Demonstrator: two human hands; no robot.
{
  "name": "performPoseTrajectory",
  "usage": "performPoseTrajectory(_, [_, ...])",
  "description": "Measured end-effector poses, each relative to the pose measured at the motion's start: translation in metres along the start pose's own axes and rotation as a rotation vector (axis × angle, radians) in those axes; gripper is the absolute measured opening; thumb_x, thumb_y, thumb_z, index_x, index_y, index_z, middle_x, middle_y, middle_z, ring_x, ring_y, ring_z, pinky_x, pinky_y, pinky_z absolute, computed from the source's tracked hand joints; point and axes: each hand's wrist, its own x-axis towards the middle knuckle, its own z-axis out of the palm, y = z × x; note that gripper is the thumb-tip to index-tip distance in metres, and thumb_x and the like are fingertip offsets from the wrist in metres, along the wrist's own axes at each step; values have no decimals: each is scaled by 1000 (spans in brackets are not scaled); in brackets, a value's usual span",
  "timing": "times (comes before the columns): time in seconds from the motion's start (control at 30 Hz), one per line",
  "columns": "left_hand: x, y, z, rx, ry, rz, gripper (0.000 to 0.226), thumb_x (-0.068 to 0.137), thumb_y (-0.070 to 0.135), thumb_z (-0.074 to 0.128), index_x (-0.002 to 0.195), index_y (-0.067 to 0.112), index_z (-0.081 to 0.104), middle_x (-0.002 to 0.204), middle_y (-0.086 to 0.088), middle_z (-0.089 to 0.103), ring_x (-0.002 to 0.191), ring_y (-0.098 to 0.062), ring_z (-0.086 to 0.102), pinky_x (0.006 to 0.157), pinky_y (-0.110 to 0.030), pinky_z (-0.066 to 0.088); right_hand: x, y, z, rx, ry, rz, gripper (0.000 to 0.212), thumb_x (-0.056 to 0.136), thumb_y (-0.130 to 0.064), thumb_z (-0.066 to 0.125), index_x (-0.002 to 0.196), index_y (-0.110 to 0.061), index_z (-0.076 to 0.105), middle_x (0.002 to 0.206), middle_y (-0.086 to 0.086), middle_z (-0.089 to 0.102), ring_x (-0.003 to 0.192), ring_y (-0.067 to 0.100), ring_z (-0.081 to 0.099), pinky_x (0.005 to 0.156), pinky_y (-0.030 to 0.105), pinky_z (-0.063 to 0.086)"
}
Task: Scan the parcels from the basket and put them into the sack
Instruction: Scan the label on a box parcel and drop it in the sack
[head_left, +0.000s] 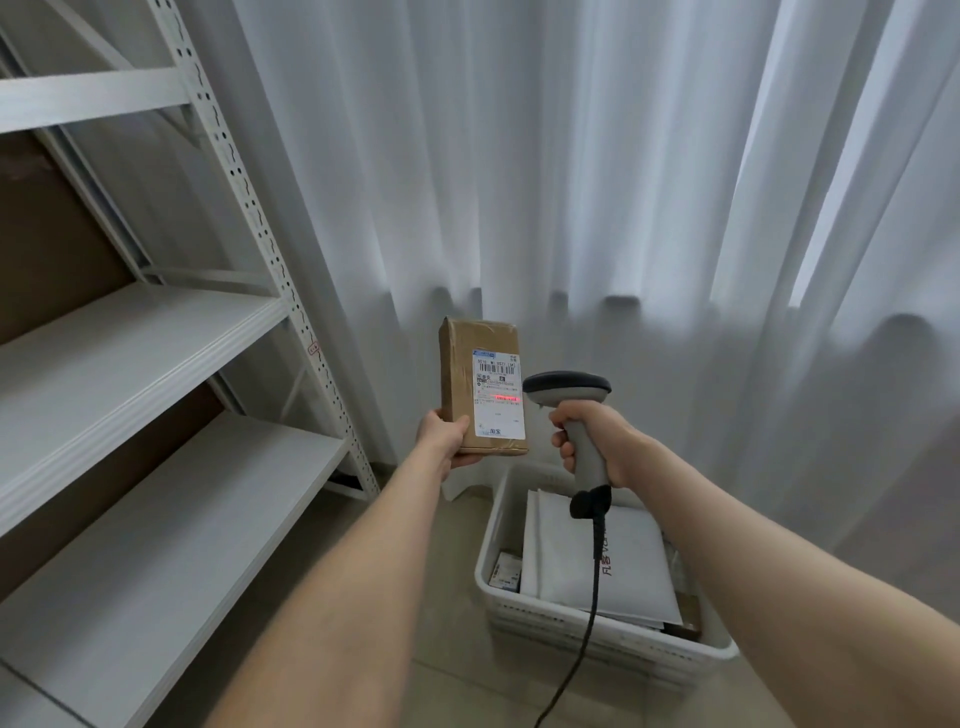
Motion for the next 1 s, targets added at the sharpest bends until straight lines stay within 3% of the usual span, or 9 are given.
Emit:
performPoseTrajectory(0.33, [1,-11,-25,-15,3,-31,42,96,14,53,134,13,35,119,-13,60,86,-28,65,58,-40,58,3,14,22,1,-3,37,8,88,-15,57,81,-12,55,58,4,59,43,12,49,43,21,46])
performPoseTrajectory(0.5, [-17,-18,-36,-64,-8,-51,34,98,17,50,130,10,41,104,-10,64,82,-26,66,52,-38,58,-4,23,28,10,9,-16,16,90,-14,62,104,-8,58,78,11,69,50,13,54,48,24,49])
performPoseTrajectory(0.63, [-49,-30,-55,-136,0,-79,32,103,28,39,120,4,51,91,-9,66,78,-24,65,50,-36,58,-15,37,41,84,85,-86,31,88,-13,69,115,-4,57,90,12,60,66,19,59,56,28,51])
performPoseTrajectory(0.73, [-82,-50,-74,-141,82,-104,35,104,34,34,115,7,52,96,-8,65,76,-21,65,52,-36,59,-29,59,54,41,94,-92,32,85,-19,74,108,-6,55,89,11,54,71,21,57,64,30,50])
performPoseTrajectory(0.87, [-133,-83,-99,-145,87,-149,35,103,35,34,119,9,52,105,-8,63,82,-21,64,52,-34,59,-49,99,79,-4,1,-34,33,81,-22,79,101,-5,60,81,10,61,62,19,56,59,30,47])
performPoseTrajectory(1.0, [-185,-122,-149,-87,79,-217,31,101,30,45,121,8,52,101,-7,62,89,-19,62,75,-40,57,-65,142,116,-118,-12,40,22,80,-14,78,91,-9,59,78,6,66,59,14,62,49,24,48])
